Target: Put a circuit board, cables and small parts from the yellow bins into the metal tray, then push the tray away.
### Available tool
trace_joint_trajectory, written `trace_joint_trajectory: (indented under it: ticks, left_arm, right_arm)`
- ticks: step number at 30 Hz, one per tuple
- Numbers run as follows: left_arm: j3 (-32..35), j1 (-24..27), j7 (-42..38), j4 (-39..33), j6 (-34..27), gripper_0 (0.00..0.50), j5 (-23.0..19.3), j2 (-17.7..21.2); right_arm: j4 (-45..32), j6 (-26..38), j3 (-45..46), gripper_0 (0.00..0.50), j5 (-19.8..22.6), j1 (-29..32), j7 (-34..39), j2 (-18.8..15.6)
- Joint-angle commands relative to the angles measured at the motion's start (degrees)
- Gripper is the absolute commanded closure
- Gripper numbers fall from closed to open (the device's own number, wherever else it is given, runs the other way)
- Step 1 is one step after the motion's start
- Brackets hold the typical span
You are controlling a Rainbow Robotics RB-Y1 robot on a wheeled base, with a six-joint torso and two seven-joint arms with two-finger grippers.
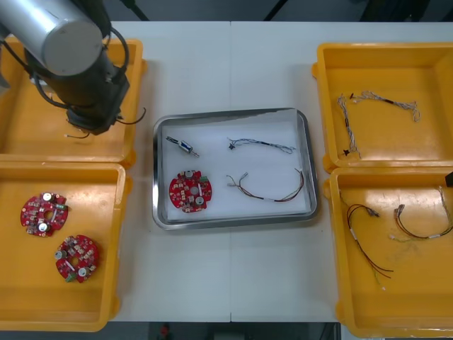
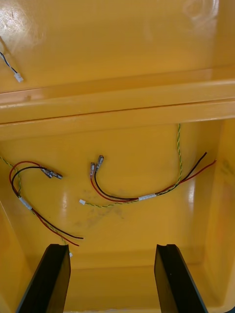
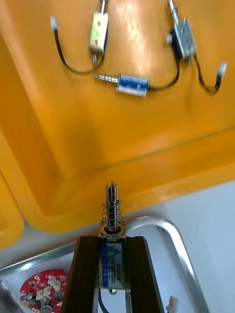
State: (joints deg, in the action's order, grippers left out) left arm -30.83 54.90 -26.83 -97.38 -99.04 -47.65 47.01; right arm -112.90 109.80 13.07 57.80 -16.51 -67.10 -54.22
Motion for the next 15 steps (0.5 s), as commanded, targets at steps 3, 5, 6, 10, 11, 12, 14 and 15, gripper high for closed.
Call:
trace_joint_trajectory:
  ticks: [3, 5, 6, 10, 11, 12, 14, 15]
  left_arm:
    - [-3.71, 3.28, -5.43, -1.5, -1.68, 0.5, 5.99, -8.42]
    - [-4.68, 3.37, -5.69, -1.41, -1.86, 0.5, 8.36, -10.45]
    - [-5.38, 3.37, -5.87, -1.23, -1.86, 0.5, 10.03, -11.68]
    - [-7.67, 3.9, -6.04, 0.0, -1.77, 0.5, 14.69, -15.81]
    - [-7.93, 4.07, -5.87, 0.17, -1.86, 0.5, 15.13, -16.25]
    - [-8.55, 4.6, -5.6, 0.88, -1.68, 0.5, 15.92, -17.13]
    - [-9.16, 5.13, -5.34, 2.02, -1.42, 0.5, 17.24, -18.53]
    - [-9.42, 5.3, -5.07, 2.81, -0.89, 0.5, 18.47, -19.5]
  right_arm:
    - [-1.44, 0.2, 1.87, 0.0, 0.47, 0.6, 3.02, 0.25]
    - [-1.44, 0.2, 1.87, 0.0, 0.47, 0.6, 3.02, 0.25]
    - [-1.44, 0.2, 1.87, 0.0, 0.47, 0.6, 3.02, 0.25]
    - [-1.44, 0.2, 1.87, 0.0, 0.47, 0.6, 3.02, 0.25]
    - [-1.44, 0.2, 1.87, 0.0, 0.47, 0.6, 3.02, 0.25]
    - [-1.44, 0.2, 1.87, 0.0, 0.47, 0.6, 3.02, 0.25]
    - [-1.44, 0.2, 1.87, 0.0, 0.47, 0.6, 3.02, 0.25]
    - [-1.44, 0.2, 1.87, 0.0, 0.47, 0.6, 3.02, 0.25]
